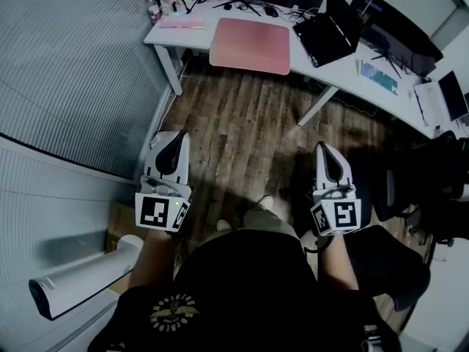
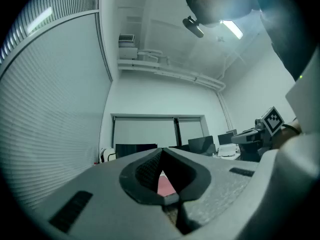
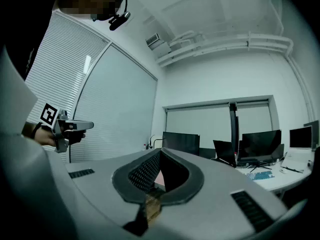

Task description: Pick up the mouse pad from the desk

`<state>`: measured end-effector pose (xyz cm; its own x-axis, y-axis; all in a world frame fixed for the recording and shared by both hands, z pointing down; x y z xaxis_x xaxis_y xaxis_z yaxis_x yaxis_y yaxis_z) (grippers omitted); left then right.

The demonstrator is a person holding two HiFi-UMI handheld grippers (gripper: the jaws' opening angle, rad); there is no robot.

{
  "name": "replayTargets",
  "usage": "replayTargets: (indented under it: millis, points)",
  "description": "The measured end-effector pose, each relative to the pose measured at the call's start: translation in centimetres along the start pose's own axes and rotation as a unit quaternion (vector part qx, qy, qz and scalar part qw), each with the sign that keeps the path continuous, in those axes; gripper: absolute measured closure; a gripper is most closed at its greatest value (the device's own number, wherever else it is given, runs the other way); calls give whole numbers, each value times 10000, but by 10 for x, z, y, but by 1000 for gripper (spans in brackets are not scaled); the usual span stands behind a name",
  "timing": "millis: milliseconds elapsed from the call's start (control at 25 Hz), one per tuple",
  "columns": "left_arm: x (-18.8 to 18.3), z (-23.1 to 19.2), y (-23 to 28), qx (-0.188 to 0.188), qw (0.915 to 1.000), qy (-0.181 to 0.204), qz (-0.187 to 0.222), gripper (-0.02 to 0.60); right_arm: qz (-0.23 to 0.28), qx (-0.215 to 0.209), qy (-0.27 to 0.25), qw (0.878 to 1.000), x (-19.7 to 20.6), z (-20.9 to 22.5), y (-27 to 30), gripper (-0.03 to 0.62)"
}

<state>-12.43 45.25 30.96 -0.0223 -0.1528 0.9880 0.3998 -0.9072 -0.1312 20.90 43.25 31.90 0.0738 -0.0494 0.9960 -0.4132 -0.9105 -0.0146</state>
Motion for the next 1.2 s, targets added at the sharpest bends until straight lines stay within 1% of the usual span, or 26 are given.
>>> replayTargets:
  millis: [120,280,440,600,840,1040,1200]
  points:
    - [0,-2,2,9,10000,17,10,575,11,-19,-57,10000,-2,-3,2,594]
    - [6,-11,11,-127,9999,-36,-29,575,29,-130,-33,9999,2,-3,11,594]
    - [16,-16,28,-71,9999,-99,-105,575,63,-193,44,9998,8,5,25,594]
    - [24,-20,60,-15,9999,-70,-86,575,51,-144,199,9997,22,26,51,594]
    - [39,-39,110,64,9997,-50,-227,575,12,-152,300,9994,33,46,101,594]
    - [57,-58,152,-6,9994,-5,-338,575,-120,-156,346,9992,43,64,144,594]
    - [67,-73,180,-114,9992,-34,-387,575,-235,-306,361,9986,49,72,176,594]
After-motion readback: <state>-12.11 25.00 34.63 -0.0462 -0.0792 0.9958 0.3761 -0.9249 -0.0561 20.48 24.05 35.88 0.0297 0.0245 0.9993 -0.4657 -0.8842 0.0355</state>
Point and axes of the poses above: the fingertips, and each gripper's own axes: y forward along the fingers, z to its right, x out of its underside, the point moved 6 cm from there along -y, backward along the fingers, and after that the axes turned 2 degrees about x, right-handed, at the moved point
